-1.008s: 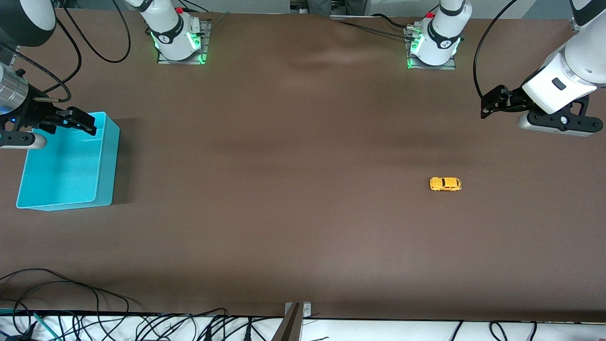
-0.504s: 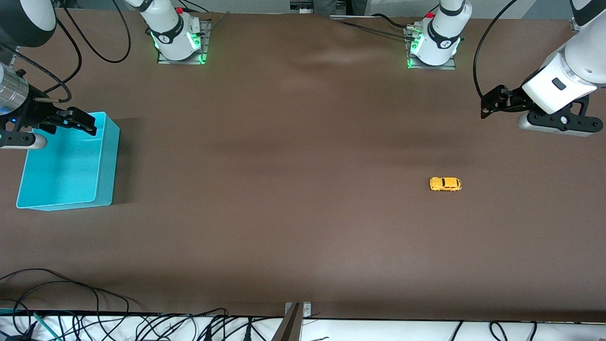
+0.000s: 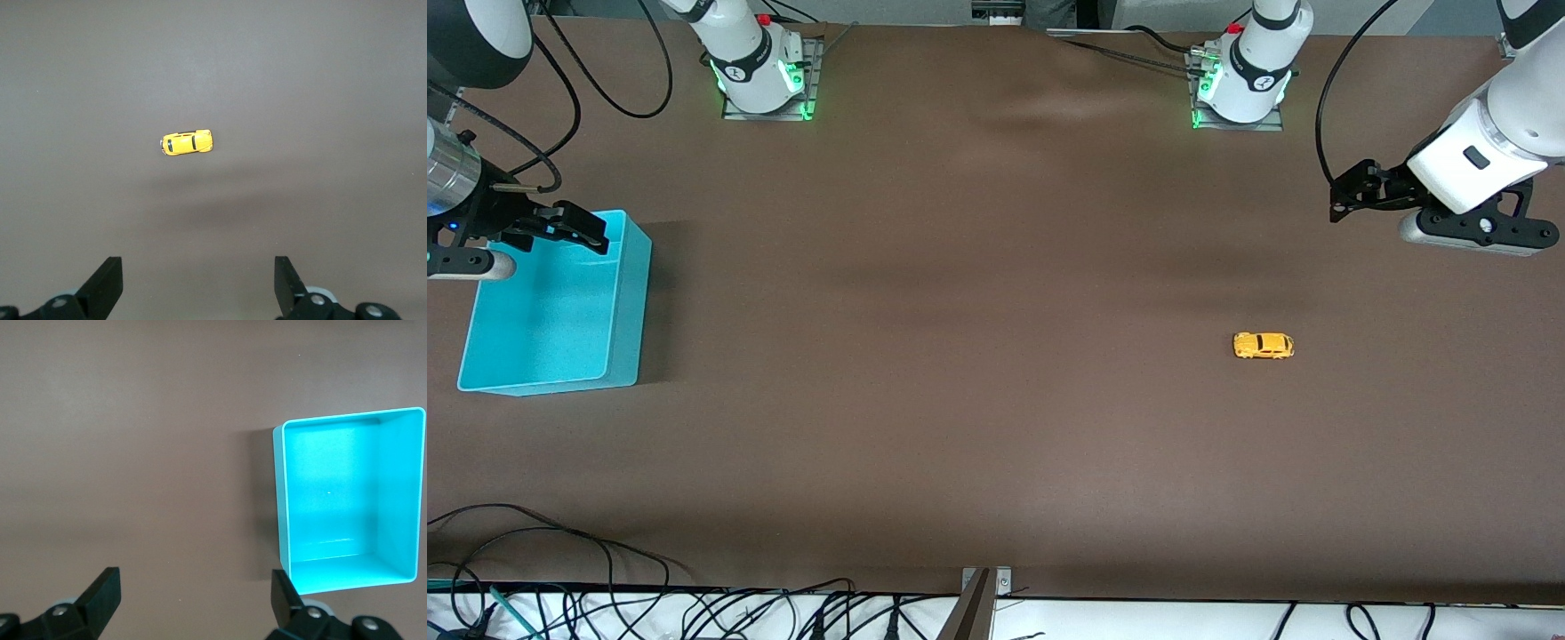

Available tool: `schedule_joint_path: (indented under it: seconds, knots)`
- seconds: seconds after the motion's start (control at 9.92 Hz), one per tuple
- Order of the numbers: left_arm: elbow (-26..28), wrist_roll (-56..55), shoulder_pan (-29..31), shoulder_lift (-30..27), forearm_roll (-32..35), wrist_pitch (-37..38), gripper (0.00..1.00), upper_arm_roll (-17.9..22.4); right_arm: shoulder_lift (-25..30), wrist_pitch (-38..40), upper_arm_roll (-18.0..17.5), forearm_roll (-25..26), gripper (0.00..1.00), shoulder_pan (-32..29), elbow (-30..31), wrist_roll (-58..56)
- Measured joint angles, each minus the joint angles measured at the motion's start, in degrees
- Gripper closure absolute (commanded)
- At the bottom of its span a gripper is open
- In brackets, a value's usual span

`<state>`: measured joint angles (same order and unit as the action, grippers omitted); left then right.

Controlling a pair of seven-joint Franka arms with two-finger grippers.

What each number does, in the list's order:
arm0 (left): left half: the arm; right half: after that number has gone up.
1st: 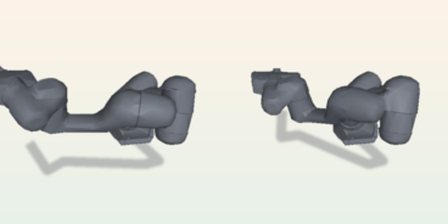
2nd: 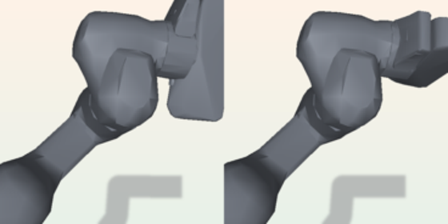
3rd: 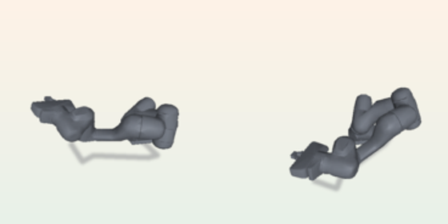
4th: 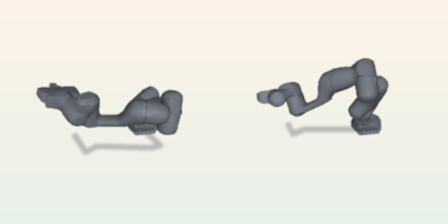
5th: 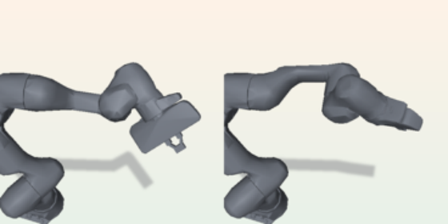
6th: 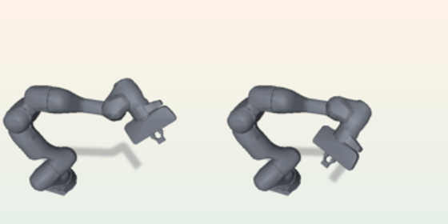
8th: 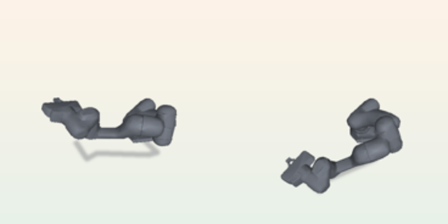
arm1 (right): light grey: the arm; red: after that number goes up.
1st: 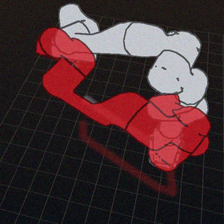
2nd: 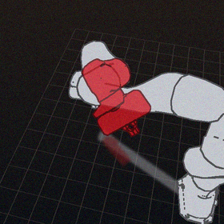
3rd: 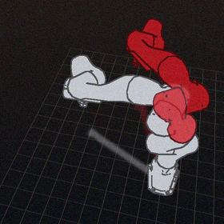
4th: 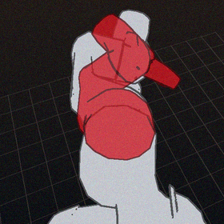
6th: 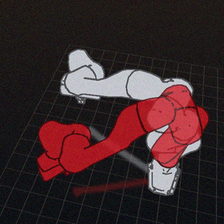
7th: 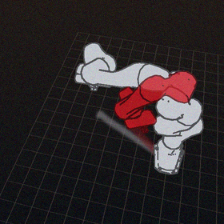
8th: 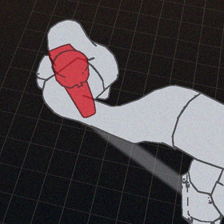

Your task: Wind up and store yellow beetle car

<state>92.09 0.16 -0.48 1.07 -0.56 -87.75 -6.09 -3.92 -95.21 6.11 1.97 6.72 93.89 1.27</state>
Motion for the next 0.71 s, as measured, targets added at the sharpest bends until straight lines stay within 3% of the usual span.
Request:
schedule_joint_path:
  seconds: [0.71]
  knots:
    - [-0.80, 1.12, -0.59, 0.81, 0.15, 1.68, 0.00, -0.60, -0.01, 0.00, 0.00, 0.00, 0.00, -0.02, 0.02, 0.00]
